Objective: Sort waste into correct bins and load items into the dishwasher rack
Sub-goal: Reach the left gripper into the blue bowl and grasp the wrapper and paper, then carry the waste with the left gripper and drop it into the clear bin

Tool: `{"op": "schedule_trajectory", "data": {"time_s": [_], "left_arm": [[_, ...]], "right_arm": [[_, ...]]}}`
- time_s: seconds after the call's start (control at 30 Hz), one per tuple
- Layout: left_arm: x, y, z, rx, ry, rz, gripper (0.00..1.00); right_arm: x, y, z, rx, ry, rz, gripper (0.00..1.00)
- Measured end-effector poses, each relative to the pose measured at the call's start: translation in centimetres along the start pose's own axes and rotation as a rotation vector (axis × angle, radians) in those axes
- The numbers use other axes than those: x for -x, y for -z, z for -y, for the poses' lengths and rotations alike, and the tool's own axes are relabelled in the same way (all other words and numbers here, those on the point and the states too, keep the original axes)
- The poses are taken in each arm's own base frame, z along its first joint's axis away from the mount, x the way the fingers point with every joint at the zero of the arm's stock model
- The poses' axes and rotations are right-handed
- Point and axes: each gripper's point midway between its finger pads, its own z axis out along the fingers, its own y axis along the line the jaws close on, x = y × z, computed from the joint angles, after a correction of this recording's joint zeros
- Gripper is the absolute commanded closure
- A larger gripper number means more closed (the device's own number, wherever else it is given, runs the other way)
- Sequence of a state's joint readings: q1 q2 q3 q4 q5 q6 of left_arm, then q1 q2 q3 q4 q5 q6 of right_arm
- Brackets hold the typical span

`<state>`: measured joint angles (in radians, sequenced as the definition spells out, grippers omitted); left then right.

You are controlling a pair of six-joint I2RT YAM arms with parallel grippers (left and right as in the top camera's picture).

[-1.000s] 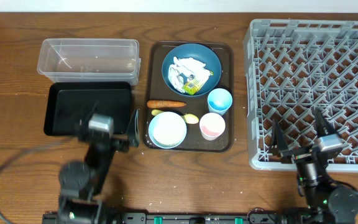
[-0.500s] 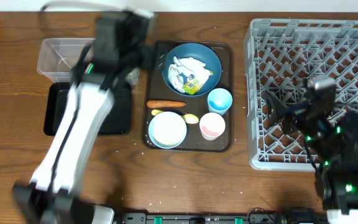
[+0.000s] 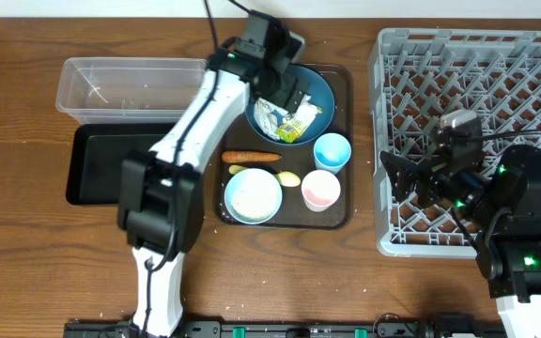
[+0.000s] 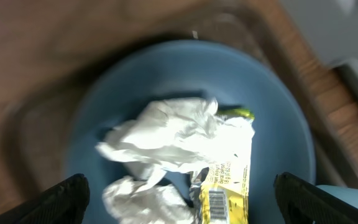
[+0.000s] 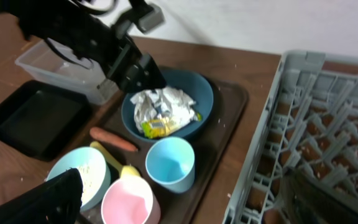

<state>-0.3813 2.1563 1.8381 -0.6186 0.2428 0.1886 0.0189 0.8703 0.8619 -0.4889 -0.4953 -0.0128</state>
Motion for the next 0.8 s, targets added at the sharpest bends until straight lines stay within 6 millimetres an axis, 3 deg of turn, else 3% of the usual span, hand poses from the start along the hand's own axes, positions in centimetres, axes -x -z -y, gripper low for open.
{"op": "schedule_trajectory", "data": {"time_s": [0.3,0.5,0.6,0.63,0.7,0.8], "left_arm": [[-1.5,-4.2,-0.2,-0.001,0.026,-0.038,0.03],[-4.5,-8.1,-0.9,0.010,0.057,-0.120,0.03],[-4.3,-8.2,-1.0,0.014,0.068,-0.114,0.03],[-4.3,-8.2,-1.0,0.015,0.069,-0.115,0.08],[-4.3,-8.2,-1.1,0.020,0.075,-0.116,0.28],[-4.4,-8.2,-1.2,0.022,0.074,-0.118,0.73]], "right_arm": [[-0.5,0.0,0.7,-0.039,-0.011,-0.022,0.01],[-0.8,0.0,0.7,-0.043,-0.015,-0.030,0.01],[-0.8,0.0,0.7,-0.043,-0.017,-0.034,0.01],[-0.8,0.0,0.7,-0.043,-0.017,-0.034,0.01],[-0.9,0.0,0.7,-0.043,-0.017,-0.034,0.01],[-0.8,0.0,0.7,-0.043,-0.017,-0.034,0.01]]}}
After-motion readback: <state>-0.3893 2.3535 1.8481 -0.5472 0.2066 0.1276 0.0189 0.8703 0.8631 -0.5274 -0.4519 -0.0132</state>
